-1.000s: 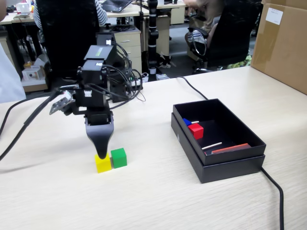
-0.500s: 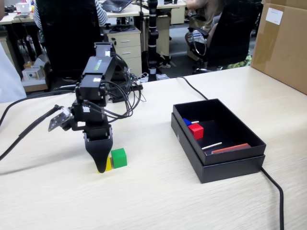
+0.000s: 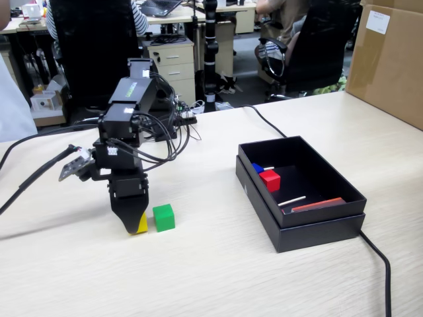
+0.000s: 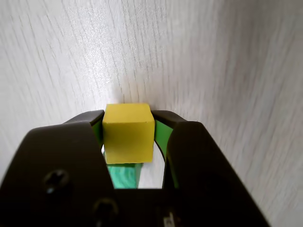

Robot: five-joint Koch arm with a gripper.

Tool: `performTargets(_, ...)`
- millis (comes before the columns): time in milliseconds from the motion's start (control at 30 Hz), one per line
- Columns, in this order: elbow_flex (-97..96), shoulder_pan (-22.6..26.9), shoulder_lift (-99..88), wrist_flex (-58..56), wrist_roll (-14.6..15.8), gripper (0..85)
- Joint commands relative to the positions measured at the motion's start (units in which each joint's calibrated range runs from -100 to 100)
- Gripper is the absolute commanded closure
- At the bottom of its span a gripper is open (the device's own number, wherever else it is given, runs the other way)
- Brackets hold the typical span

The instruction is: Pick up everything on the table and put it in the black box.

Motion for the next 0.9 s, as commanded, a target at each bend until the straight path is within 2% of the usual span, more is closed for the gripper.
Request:
performTargets(0, 0.6, -0.2, -15.2, 1.4, -0.2, 84.6)
performTargets(200, -9.4, 5.2, -38.3, 1.3, 1.0, 84.6)
performTargets(367, -16.7, 14.2, -50.7, 1.3, 4.7, 84.6)
performTargets(500, -16.1, 20.7, -50.1, 1.3, 8.0, 84.6)
performTargets(633, -13.6, 24.9, -44.3, 1.3, 10.4, 84.6)
performTargets(733, -10.3, 27.2, -35.9, 1.3, 12.4, 84.6)
performTargets(867, -9.1, 27.5, -30.1, 1.3, 13.3, 84.5)
